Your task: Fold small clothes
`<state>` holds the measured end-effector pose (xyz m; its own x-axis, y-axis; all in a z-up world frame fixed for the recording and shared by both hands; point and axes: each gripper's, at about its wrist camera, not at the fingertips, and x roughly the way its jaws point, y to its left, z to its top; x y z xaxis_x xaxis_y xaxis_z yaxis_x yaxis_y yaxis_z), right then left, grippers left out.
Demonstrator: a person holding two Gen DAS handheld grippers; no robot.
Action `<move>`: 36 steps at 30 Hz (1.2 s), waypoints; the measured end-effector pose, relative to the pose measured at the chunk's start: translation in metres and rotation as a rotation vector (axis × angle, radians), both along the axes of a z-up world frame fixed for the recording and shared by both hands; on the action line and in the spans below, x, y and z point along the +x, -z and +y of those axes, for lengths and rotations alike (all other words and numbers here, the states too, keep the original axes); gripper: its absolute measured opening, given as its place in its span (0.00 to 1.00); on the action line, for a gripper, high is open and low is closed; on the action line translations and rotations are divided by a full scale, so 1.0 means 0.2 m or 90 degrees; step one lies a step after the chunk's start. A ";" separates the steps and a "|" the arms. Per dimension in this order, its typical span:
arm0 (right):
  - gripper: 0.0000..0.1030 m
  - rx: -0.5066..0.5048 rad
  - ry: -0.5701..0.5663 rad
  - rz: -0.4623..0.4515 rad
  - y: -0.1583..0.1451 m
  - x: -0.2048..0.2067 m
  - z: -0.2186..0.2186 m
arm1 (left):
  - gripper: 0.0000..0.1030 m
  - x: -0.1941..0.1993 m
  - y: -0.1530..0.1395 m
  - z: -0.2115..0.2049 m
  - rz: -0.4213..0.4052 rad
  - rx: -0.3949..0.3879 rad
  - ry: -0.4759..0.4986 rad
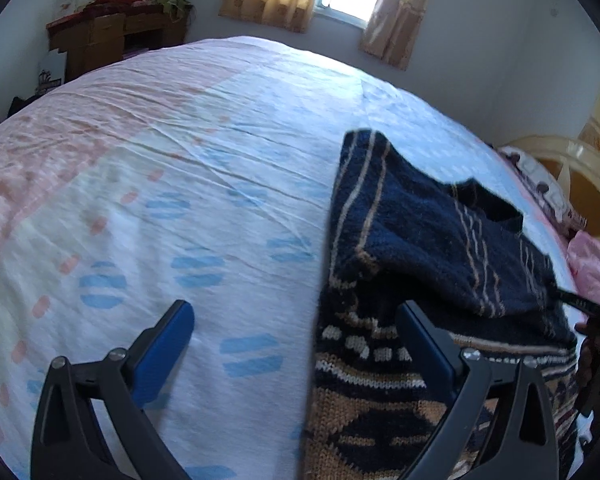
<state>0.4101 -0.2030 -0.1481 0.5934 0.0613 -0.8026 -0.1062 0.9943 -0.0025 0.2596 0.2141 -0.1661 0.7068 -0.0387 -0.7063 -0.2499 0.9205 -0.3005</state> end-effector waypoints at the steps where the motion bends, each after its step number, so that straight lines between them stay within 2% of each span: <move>1: 0.30 0.026 0.007 0.000 -0.02 -0.01 -0.04 | 1.00 -0.02 -0.02 0.01 -0.007 -0.006 -0.007; 2: 0.44 0.047 0.006 -0.006 -0.04 -0.03 -0.06 | 1.00 -0.03 -0.05 0.03 -0.016 -0.014 -0.012; 4: 0.47 0.084 -0.004 -0.027 -0.09 -0.07 -0.10 | 1.00 -0.07 -0.14 0.03 -0.055 0.000 -0.039; 5: 0.47 0.087 -0.014 -0.041 -0.11 -0.09 -0.10 | 1.00 -0.08 -0.19 0.01 -0.075 0.023 -0.043; 7: 0.47 0.094 -0.041 -0.058 -0.15 -0.13 -0.08 | 1.00 -0.03 -0.26 -0.05 -0.079 0.075 -0.026; 11: 0.47 0.128 -0.115 -0.058 -0.15 -0.14 0.02 | 1.00 0.13 -0.26 -0.12 -0.025 0.153 -0.018; 13: 0.47 0.140 -0.137 -0.062 -0.13 -0.12 0.08 | 1.00 0.20 -0.19 -0.12 0.018 0.168 -0.012; 15: 0.47 0.127 -0.138 -0.034 -0.07 -0.09 0.12 | 1.00 0.23 -0.11 -0.10 0.057 0.186 -0.027; 16: 0.47 0.117 -0.133 -0.017 -0.03 -0.08 0.13 | 1.00 0.24 -0.07 -0.08 0.079 0.178 -0.026; 18: 0.47 0.096 -0.118 0.016 0.04 -0.06 0.14 | 1.00 0.23 0.00 -0.04 0.091 0.137 -0.018; 21: 0.47 0.084 -0.132 0.000 0.06 -0.09 0.14 | 1.00 0.22 0.01 -0.01 0.087 0.112 -0.016; 24: 0.47 0.064 -0.135 0.002 0.05 -0.11 0.14 | 1.00 0.21 0.00 -0.03 0.085 0.125 -0.014; 30: 0.47 0.040 -0.092 -0.022 0.03 -0.16 0.10 | 1.00 0.15 -0.06 -0.13 0.074 0.179 -0.010; 33: 0.47 0.031 -0.076 -0.006 0.07 -0.16 0.06 | 1.00 0.18 -0.04 -0.16 0.092 0.206 0.003; 36: 0.47 0.050 -0.067 0.000 0.07 -0.19 0.01 | 1.00 0.18 -0.04 -0.17 0.096 0.211 0.003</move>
